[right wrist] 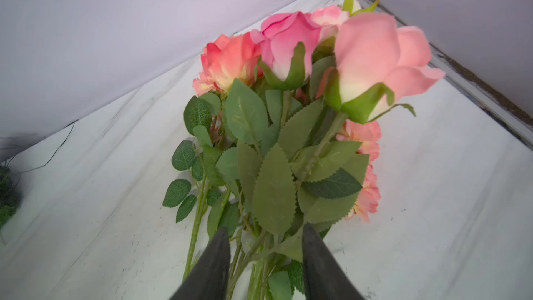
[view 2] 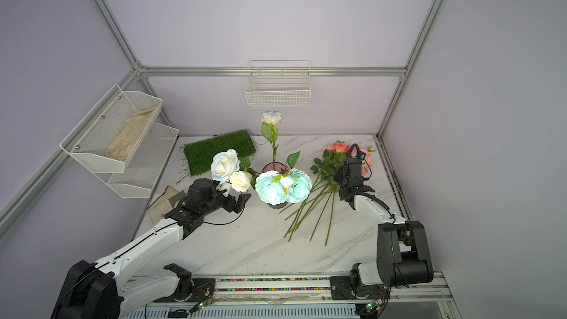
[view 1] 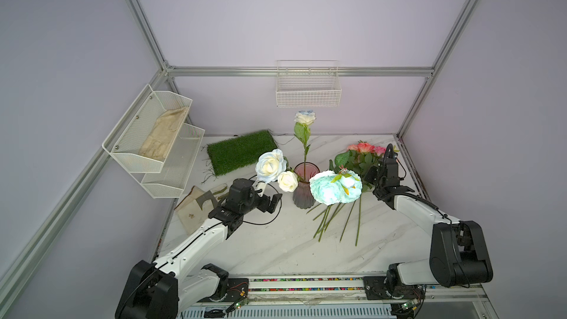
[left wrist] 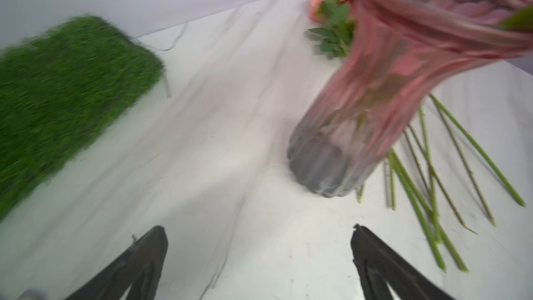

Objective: Pick out pink flowers from the vase
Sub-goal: Reset both arms

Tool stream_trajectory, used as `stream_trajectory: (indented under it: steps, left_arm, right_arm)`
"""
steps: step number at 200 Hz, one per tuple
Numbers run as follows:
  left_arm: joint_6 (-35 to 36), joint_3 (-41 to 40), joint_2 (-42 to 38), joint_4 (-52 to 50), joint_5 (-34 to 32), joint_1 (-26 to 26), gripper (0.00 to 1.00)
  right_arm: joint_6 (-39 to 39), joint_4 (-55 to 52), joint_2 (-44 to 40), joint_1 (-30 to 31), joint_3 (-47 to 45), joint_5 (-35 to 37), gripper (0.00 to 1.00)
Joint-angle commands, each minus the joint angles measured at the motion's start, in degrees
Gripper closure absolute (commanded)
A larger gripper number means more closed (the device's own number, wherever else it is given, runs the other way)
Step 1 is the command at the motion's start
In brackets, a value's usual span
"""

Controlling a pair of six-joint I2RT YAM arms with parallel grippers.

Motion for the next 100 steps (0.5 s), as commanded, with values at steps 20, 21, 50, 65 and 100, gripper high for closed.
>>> stream_trajectory:
  steps: [20,21,50,65,100]
  left_arm:
    - [-4.46,-1.02,0.46,1.78,-18.19,10.79,0.0]
    - [-4.46,-1.02,0.62,1.91,-18.68,10.95,0.0]
    - [-3.38,-1.86,5.59,7.24,-28.33,15.14,0.0]
    - [-2.96,-3.72,8.31,12.21,-29.12,15.97,0.0]
    - [-2.56,-4.84,16.46,22.04,-30.8,16.56,0.0]
  right_arm:
    - [-6.98,11.76,1.39,-0.32,-4.48,5.85,0.18]
    - [-7.45,12.18,1.48,-0.32,-4.69,5.96,0.18]
    - [-13.02,32.06,2.63,0.01,-14.56,5.36,0.03]
    - [-16.95,45.62,4.67,0.19,-20.59,5.01,0.03]
    - [-18.48,53.95,8.95,0.51,-20.7,1.36,0.03]
